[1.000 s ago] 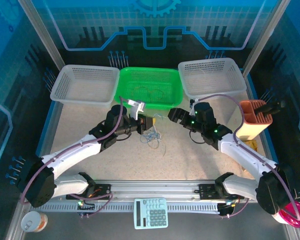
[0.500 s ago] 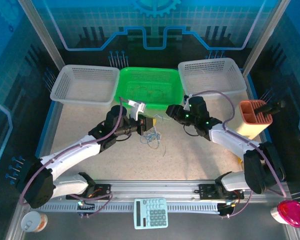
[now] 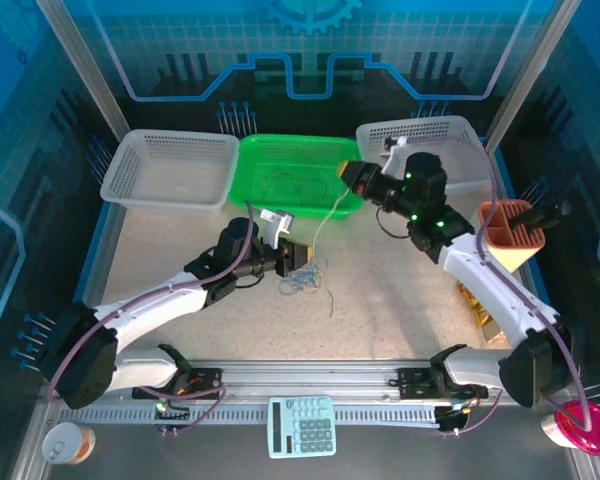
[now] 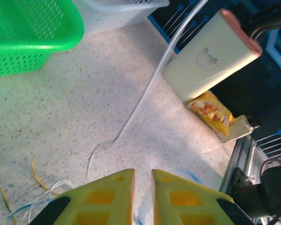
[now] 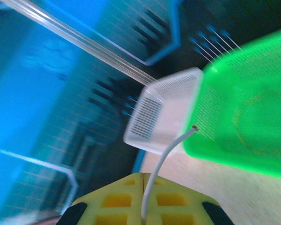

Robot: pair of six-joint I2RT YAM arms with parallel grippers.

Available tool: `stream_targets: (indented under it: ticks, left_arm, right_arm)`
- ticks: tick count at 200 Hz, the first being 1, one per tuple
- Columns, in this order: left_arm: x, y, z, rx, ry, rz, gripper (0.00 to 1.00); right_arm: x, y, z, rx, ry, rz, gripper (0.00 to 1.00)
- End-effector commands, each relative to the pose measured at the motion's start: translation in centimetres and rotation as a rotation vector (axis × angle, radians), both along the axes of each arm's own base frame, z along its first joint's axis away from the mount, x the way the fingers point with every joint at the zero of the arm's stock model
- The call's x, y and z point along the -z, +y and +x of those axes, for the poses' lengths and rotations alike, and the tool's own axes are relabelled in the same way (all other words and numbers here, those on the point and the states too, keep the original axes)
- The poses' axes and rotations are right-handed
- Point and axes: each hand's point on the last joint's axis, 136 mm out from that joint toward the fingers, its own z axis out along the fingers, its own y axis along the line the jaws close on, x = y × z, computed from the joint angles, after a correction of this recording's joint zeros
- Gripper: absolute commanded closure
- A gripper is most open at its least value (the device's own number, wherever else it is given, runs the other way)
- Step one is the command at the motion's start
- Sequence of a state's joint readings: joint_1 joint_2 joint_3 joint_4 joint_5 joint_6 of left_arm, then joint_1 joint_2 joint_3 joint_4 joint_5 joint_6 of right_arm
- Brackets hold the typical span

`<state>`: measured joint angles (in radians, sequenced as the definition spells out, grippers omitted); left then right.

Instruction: Untangle the cables

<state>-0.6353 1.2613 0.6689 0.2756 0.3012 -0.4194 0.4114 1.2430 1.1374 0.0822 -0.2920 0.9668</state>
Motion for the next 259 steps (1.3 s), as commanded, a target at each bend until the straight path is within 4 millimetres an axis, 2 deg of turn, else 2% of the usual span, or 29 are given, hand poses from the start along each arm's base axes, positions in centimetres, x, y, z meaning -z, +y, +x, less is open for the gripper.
stream_targets:
  ticks: [1,25,47,108,160,173,194,209,232,259]
  left_arm:
    - [1.5,-0.3,0.0,0.007,0.013,-0.001,0.8]
    - [3.1,-0.4,0.0,0.008,0.044,0.013,0.8]
    - [4.2,-0.4,0.0,0.006,0.064,0.026,0.8]
    - [4.9,-0.2,-0.1,0.002,0.072,0.037,0.79]
    - [3.3,0.1,-0.4,-0.003,0.045,0.014,0.53]
    - [3.0,0.2,-0.5,-0.007,0.037,0.015,0.48]
    - [2.3,0.3,-0.4,-0.011,0.024,0.005,0.38]
    - [1.8,0.4,-0.4,-0.018,0.014,-0.001,0.32]
    - [1.0,0.5,-0.4,-0.024,-0.004,-0.01,0.29]
    - [0.2,0.7,-0.4,-0.032,-0.021,-0.019,0.25]
  right_arm:
    - [-5.5,-0.4,-1.8,-0.023,-0.11,0.033,1.0]
    - [-9.3,-0.6,-3.1,-0.034,-0.181,0.077,1.0]
    - [-11.6,-0.5,-4.1,-0.05,-0.222,0.112,1.0]
    - [-14.5,-0.1,-5.0,-0.09,-0.269,0.167,1.0]
    - [-14.7,-0.1,-4.8,-0.082,-0.283,0.174,1.0]
    - [-15.4,0.0,-5.0,-0.094,-0.308,0.193,1.0]
    - [-17.6,0.1,-5.9,-0.14,-0.364,0.252,1.0]
    - [-20.3,0.2,-7.0,-0.187,-0.438,0.296,1.0]
    - [-24.1,-0.4,-8.9,-0.232,-0.561,0.34,1.0]
    - [-25.7,-1.3,-9.3,-0.198,-0.618,0.321,1.0]
